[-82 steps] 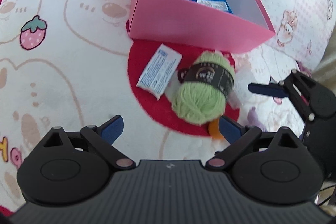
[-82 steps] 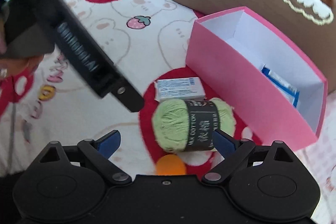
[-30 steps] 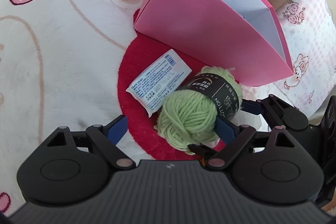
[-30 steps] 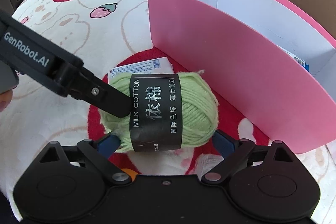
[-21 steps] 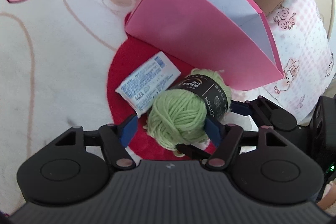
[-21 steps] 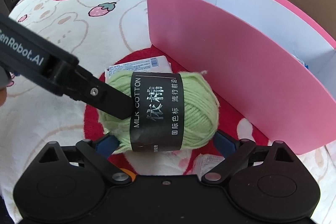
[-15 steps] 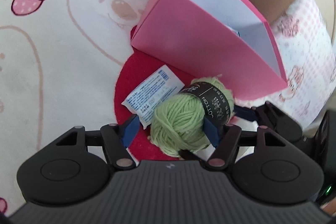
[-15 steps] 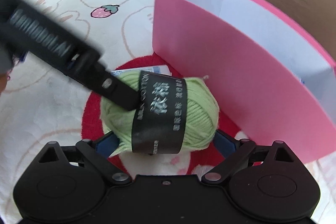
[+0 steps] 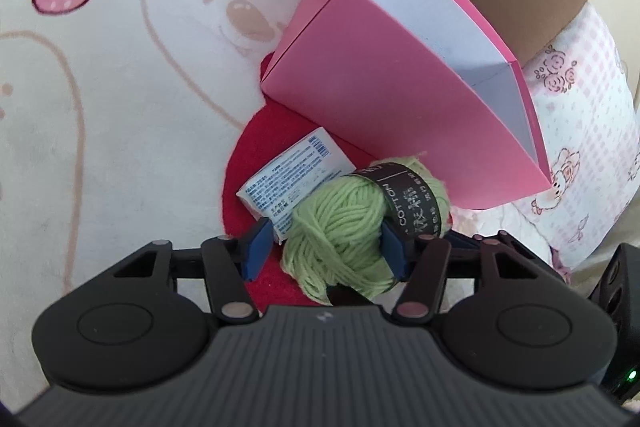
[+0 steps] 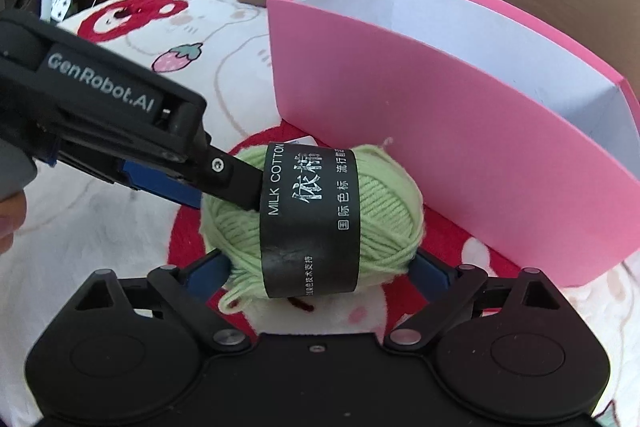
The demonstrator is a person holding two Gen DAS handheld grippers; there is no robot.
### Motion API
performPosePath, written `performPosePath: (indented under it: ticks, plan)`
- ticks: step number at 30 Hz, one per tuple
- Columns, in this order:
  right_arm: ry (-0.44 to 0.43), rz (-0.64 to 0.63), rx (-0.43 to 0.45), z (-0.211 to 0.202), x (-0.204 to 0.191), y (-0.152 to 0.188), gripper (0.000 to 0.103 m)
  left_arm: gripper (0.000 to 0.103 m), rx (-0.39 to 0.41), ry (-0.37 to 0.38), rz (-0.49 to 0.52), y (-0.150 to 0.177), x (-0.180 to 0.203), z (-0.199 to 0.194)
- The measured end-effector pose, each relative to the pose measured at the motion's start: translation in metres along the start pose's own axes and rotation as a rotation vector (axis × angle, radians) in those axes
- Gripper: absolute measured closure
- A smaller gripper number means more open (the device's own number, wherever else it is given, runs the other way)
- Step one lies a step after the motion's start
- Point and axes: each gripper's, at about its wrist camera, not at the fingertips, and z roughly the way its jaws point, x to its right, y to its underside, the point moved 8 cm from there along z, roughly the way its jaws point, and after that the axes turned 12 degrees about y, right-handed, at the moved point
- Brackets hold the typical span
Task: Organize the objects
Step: 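Close the right tool on the green yarn ball beside the box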
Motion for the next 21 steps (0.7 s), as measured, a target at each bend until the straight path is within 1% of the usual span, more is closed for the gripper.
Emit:
performPosePath:
  ticks: [2, 3, 5, 8, 11, 13, 16, 19, 21]
  plan:
    - [-0.012, 0.031, -0.005, -0.002, 0.000, 0.000, 0.012, 0.063, -0.001, 0.031, 0.011, -0.001, 0.007, 0.000]
    - [-0.012, 0.043, -0.005, -0.003, 0.000, 0.000, 0.014, 0.064, 0.006, 0.046, 0.019, -0.001, 0.010, -0.002]
    - [-0.016, 0.067, -0.006, -0.005, 0.000, 0.001, 0.016, 0.065, 0.012, 0.044, 0.056, -0.001, 0.013, -0.004]
    - [-0.012, 0.084, 0.001, -0.006, -0.002, 0.002, 0.018, 0.065, 0.022, 0.073, 0.046, 0.001, 0.015, -0.008]
    - [-0.010, 0.106, -0.007, -0.007, -0.004, 0.002, 0.022, 0.065, 0.014, 0.082, 0.047, 0.005, 0.017, -0.010]
    - [-0.007, 0.107, -0.009, -0.009, -0.005, 0.004, 0.022, 0.063, 0.007, 0.082, 0.062, 0.005, 0.020, -0.011]
    - [-0.015, 0.131, -0.018, -0.010, -0.003, 0.004, 0.022, 0.061, 0.000, 0.073, 0.109, 0.007, 0.025, -0.011]
    - [-0.017, 0.157, -0.027, -0.009, -0.002, 0.005, 0.023, 0.051, -0.011, 0.063, 0.124, 0.011, 0.025, -0.010]
    - [-0.013, 0.168, -0.032, -0.007, -0.001, 0.005, 0.023, 0.041, -0.040, 0.056, 0.124, 0.015, 0.022, -0.009]
